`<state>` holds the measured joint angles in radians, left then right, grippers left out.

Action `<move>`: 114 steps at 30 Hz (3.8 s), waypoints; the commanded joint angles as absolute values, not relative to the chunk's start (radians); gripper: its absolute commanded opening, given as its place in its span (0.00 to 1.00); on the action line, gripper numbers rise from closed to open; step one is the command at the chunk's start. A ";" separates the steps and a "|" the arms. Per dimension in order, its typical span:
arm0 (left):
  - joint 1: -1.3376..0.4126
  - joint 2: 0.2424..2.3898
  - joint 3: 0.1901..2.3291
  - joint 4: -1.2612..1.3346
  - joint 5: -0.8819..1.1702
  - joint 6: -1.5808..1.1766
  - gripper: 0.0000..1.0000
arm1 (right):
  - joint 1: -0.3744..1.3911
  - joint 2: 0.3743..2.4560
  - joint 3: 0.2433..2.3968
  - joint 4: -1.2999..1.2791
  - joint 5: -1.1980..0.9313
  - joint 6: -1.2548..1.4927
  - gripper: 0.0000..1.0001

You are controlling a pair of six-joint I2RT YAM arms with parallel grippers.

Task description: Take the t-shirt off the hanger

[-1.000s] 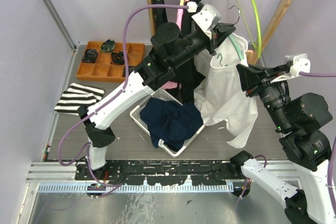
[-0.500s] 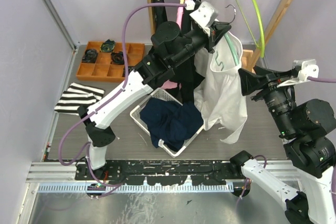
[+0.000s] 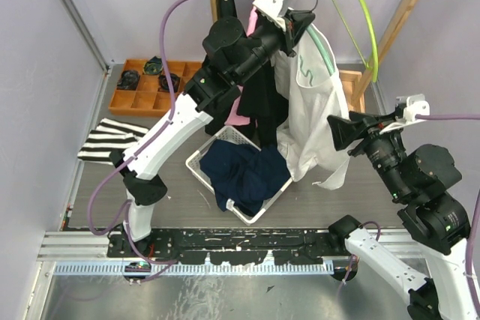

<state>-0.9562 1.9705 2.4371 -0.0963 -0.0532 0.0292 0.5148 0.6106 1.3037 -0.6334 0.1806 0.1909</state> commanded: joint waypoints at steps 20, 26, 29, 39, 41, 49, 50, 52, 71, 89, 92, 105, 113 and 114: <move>-0.881 1.994 2.556 -0.059 -0.075 -0.007 0.00 | 0.505 0.494 1.229 -0.753 0.121 0.257 0.51; -0.879 1.985 2.546 -0.049 -0.063 -0.026 0.00 | 0.503 0.463 1.193 -0.775 0.149 0.277 0.15; -0.880 1.982 2.545 -0.050 -0.067 -0.030 0.00 | 0.503 0.448 1.182 -0.791 0.196 0.294 0.06; -0.880 1.953 2.545 -0.052 -0.075 -0.041 0.00 | 0.504 0.494 1.117 -0.975 0.478 0.457 0.01; -0.879 1.948 2.544 -0.059 -0.076 -0.038 0.00 | 0.505 0.498 1.088 -0.986 0.480 0.480 0.01; -0.880 1.922 2.505 -0.068 -0.057 -0.057 0.00 | 0.505 0.446 1.101 -0.882 0.387 0.455 0.08; -0.880 1.922 2.506 -0.070 -0.056 -0.059 0.00 | 0.505 0.436 1.110 -0.856 0.358 0.434 0.15; -0.880 1.923 2.503 -0.076 -0.055 -0.061 0.00 | 0.505 0.418 1.127 -0.813 0.308 0.391 0.27; -0.879 1.922 2.502 -0.094 -0.047 -0.071 0.00 | 0.494 0.423 1.167 -0.592 0.013 0.259 0.48; -0.879 1.921 2.523 -0.101 -0.060 -0.082 0.00 | 0.494 0.458 1.154 -0.697 0.430 0.422 0.01; -0.879 1.919 2.534 -0.106 -0.066 -0.091 0.00 | 0.494 0.488 1.158 -0.773 0.527 0.491 0.01; -0.879 1.903 2.561 -0.113 -0.108 -0.091 0.00 | 0.494 0.387 1.079 -0.803 0.584 0.584 0.01; -0.879 1.946 2.620 -0.077 -0.219 -0.081 0.00 | 0.494 0.327 1.072 -0.834 0.564 0.583 0.01; -0.879 1.949 2.620 -0.070 -0.227 -0.085 0.00 | 0.494 0.318 1.067 -0.837 0.562 0.585 0.01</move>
